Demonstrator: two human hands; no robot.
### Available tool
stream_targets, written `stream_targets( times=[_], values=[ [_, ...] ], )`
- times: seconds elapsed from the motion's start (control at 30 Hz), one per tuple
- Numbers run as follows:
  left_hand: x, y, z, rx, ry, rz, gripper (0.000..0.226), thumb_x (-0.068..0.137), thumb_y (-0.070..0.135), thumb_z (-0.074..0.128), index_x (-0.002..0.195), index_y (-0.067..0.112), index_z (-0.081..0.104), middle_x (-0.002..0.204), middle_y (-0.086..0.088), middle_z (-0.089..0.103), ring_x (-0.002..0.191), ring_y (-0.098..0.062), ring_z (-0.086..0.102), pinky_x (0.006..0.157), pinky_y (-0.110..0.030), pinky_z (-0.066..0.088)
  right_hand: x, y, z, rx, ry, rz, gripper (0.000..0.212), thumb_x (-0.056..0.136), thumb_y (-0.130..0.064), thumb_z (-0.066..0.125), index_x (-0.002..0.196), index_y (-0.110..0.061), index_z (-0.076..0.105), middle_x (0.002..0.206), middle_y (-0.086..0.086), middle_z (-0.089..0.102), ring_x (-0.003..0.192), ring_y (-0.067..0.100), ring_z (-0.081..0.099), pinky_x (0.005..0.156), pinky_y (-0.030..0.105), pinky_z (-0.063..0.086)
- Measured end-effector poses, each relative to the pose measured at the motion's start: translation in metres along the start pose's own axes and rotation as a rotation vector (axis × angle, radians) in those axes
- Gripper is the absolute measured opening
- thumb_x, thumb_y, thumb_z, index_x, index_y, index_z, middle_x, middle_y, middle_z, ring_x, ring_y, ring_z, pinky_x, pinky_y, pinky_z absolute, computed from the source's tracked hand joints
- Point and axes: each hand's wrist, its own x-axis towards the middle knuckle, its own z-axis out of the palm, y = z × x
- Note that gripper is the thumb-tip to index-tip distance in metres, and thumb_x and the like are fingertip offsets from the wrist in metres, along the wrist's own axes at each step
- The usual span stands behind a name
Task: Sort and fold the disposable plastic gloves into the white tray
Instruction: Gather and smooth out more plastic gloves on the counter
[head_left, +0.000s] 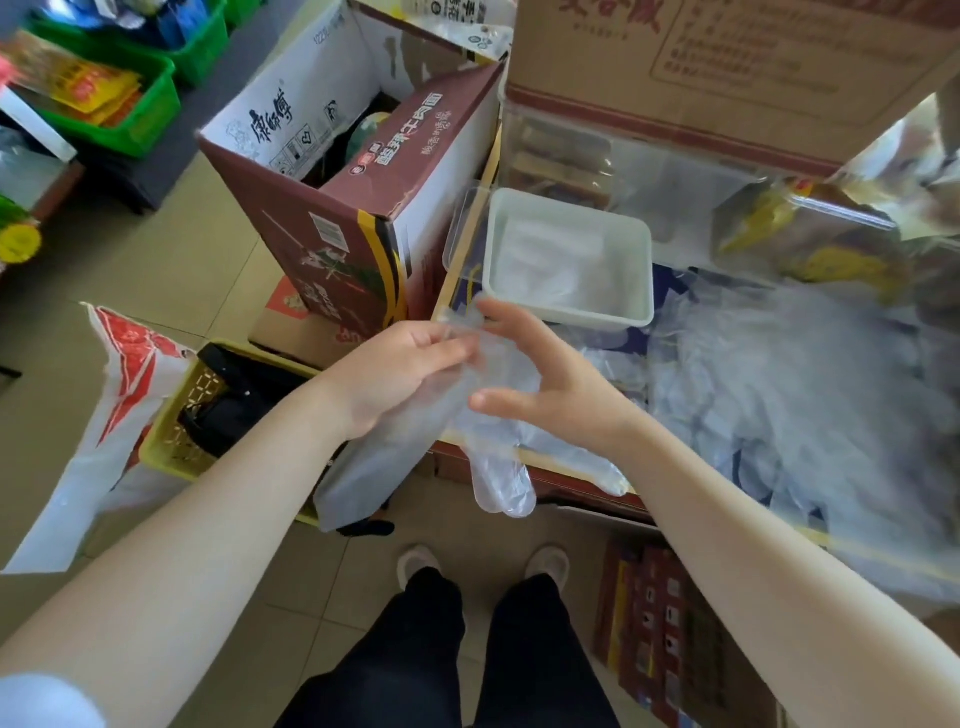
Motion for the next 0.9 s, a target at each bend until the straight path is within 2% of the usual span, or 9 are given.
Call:
stream_targets(
  times=[0.1,0.17,0.23,0.37,0.5,0.63,0.77,0.83,0.9],
  values=[
    [0.009,0.013,0.005,0.012,-0.049,0.043,0.046,0.095,0.038,0.046,0.103,-0.005,0.059,0.055,0.003,0.047,0.050,-0.003,0.039,0.053,-0.012,0.035,0.005,-0.005,-0.003,-0.078,0.241,-0.004,0.025,0.085,-0.030,0.066,0.097,-0.008,0.065,0.084,0.001,0.067,0.075,0.011,0.060,0.070,0.030,0.048],
    [0.012,0.021,0.001,0.061,-0.060,0.058,0.042,0.084,0.042,0.054,0.091,0.001,0.061,0.052,0.010,0.046,0.047,-0.001,0.039,0.048,-0.009,0.033,0.002,-0.002,-0.018,0.071,0.339,0.072,0.031,0.088,-0.027,0.060,0.073,0.000,0.061,0.058,0.002,0.060,0.055,0.014,0.048,0.060,0.030,0.041],
    [0.015,0.021,-0.008,0.081,-0.132,0.039,0.035,0.073,0.045,0.064,0.079,0.011,0.060,0.057,0.013,0.054,0.053,0.001,0.049,0.054,-0.009,0.039,-0.006,0.000,-0.035,0.289,0.372,0.119,0.036,0.090,-0.025,0.054,0.063,-0.003,0.057,0.048,-0.001,0.055,0.058,0.021,0.048,0.067,0.029,0.041],
    [0.020,0.007,-0.017,-0.050,-0.239,-0.059,0.053,0.054,0.052,0.082,0.086,0.011,0.068,0.082,-0.003,0.063,0.076,-0.014,0.062,0.070,-0.020,0.050,-0.021,0.011,-0.058,0.479,0.412,0.275,0.042,0.098,-0.026,0.043,0.062,-0.017,0.062,0.047,0.007,0.054,0.052,0.031,0.041,0.051,0.029,0.031],
    [0.033,-0.008,0.001,-0.246,0.013,-0.091,0.009,0.081,0.022,0.069,0.076,0.018,0.063,0.075,0.002,0.067,0.075,-0.013,0.063,0.070,-0.022,0.053,-0.037,0.028,-0.072,0.556,0.333,0.379,0.049,0.100,-0.028,0.038,0.069,-0.012,0.072,0.073,0.025,0.048,0.046,0.023,0.050,0.051,0.031,0.039],
    [0.048,-0.019,0.019,-0.035,0.295,-0.139,0.009,0.091,0.013,0.057,0.084,0.013,0.053,0.077,-0.004,0.067,0.058,-0.011,0.064,0.049,-0.018,0.049,-0.048,0.045,-0.077,0.773,0.314,0.629,0.049,0.097,-0.049,0.035,0.088,-0.012,0.066,0.066,0.015,0.065,0.063,0.024,0.053,0.050,0.025,0.052],
    [0.053,-0.032,0.029,0.390,0.374,-0.106,0.011,0.095,0.022,0.050,0.085,0.018,0.049,0.074,0.001,0.068,0.050,-0.011,0.061,0.050,-0.023,0.040,-0.047,0.069,-0.074,0.801,0.195,0.765,0.077,0.078,-0.074,0.033,0.102,-0.007,0.062,0.075,0.011,0.062,0.056,0.023,0.059,0.060,0.030,0.053],
    [0.056,-0.039,0.032,0.502,0.418,-0.101,0.010,0.097,0.025,0.046,0.092,0.017,0.050,0.073,0.002,0.067,0.054,-0.011,0.060,0.052,-0.022,0.036,-0.042,0.078,-0.068,0.565,0.204,0.704,0.057,0.078,-0.057,0.055,0.102,-0.006,0.062,0.078,0.010,0.061,0.056,0.020,0.059,0.063,0.031,0.053],
    [0.060,-0.046,0.032,0.563,0.439,-0.134,0.016,0.098,0.027,0.041,0.094,0.015,0.051,0.074,-0.001,0.066,0.062,-0.013,0.059,0.053,-0.023,0.037,-0.034,0.089,-0.061,0.387,0.330,0.651,0.018,0.083,-0.023,0.069,0.086,-0.007,0.064,0.067,0.007,0.059,0.055,0.019,0.055,0.067,0.035,0.050]
  ],
)
